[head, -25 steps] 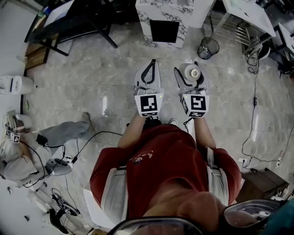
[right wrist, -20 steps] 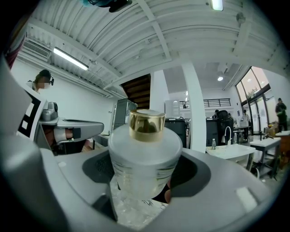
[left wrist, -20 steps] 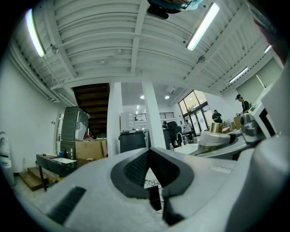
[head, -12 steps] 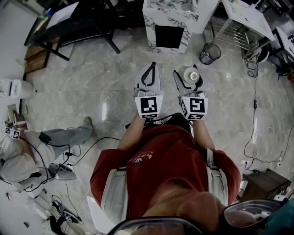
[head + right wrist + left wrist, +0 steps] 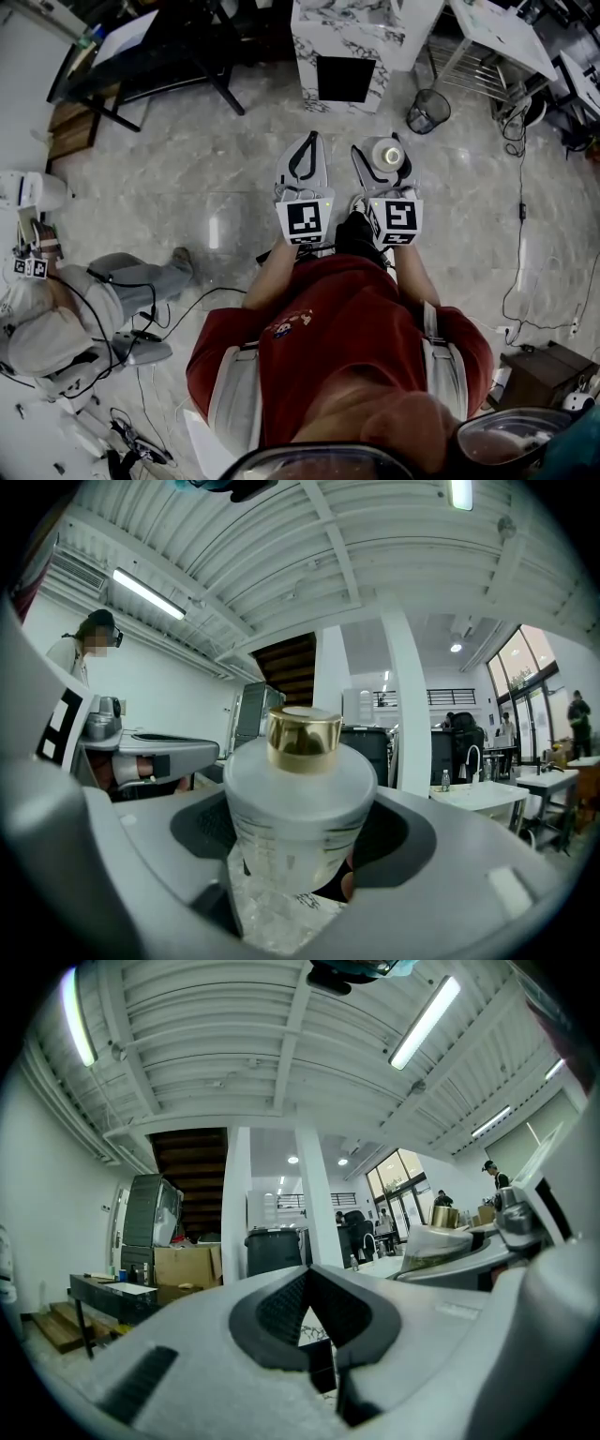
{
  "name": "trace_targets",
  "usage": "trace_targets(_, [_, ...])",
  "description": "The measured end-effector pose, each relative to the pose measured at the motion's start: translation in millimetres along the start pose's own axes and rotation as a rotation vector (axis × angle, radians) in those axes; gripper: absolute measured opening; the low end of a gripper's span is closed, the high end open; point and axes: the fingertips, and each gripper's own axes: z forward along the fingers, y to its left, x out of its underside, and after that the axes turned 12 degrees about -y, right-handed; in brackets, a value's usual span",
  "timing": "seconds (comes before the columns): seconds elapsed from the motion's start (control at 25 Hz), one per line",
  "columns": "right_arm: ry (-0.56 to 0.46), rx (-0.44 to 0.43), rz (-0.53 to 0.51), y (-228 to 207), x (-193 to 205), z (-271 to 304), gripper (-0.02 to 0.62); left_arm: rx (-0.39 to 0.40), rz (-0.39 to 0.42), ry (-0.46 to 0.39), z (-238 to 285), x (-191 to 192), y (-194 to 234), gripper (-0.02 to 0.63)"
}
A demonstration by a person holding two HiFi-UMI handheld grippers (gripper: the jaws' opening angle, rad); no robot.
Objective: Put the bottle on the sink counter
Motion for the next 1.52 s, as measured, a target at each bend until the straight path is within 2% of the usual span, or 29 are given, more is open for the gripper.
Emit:
trace_targets(0.4, [-0.019, 0.034, -0.003, -17.0, -8.1, -1.2, 0.345, 0.018, 0.014, -0.023, 10.4, -11.9, -10.1, 0.003])
trace_targets(0.6, [-0.034, 0.040, -0.004, -30.6, -14.2, -17.4, 0.345, 0.023, 0.026, -0.034, 8.1, -20.1, -29.7, 0.003])
trace_targets(0.84, [-0.003, 0.053, -0.006, -40.8, 4.7, 40.1, 0.345, 0.039, 0.014, -0.019, 57.0, 4.3, 0.8, 0.003])
trace_targets(1.52, [0.053, 0.052, 0.012, -106.1, 35.2, 118.3, 0.345, 0.018, -0.015, 0.042, 150.5, 49.9, 8.5, 0.003])
